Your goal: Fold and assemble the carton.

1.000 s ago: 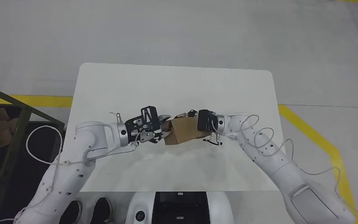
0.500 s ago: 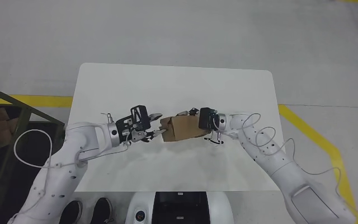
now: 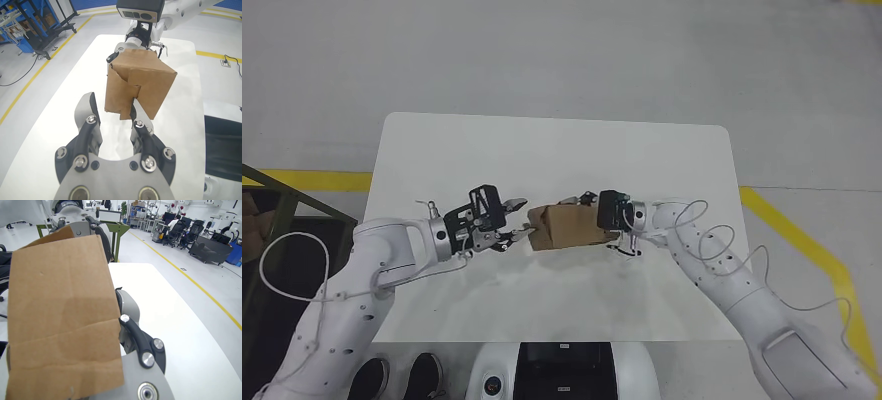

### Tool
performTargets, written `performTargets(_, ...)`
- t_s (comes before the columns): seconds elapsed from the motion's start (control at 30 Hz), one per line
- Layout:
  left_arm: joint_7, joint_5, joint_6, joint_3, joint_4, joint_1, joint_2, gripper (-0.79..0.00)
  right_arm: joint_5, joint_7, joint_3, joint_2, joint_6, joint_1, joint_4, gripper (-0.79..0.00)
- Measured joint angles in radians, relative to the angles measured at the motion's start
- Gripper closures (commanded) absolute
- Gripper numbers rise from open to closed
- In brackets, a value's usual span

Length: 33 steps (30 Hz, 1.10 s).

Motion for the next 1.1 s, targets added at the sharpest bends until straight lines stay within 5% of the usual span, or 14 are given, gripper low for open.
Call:
performTargets(0.47,0.013,0.001,0.006,-0.035,0.002,0.025,0.004,-0.409,-0.005,-0.01,0.007,0.001,0.002,-0.001,0.009,0.0)
performTargets(1.1,-0.072,0.082,0.126,0.093,-0.053,-0.034,-0.012,-0.409,-0.012,0.005,0.001,-0.002,0.003,-0.009,-0.017,0.0)
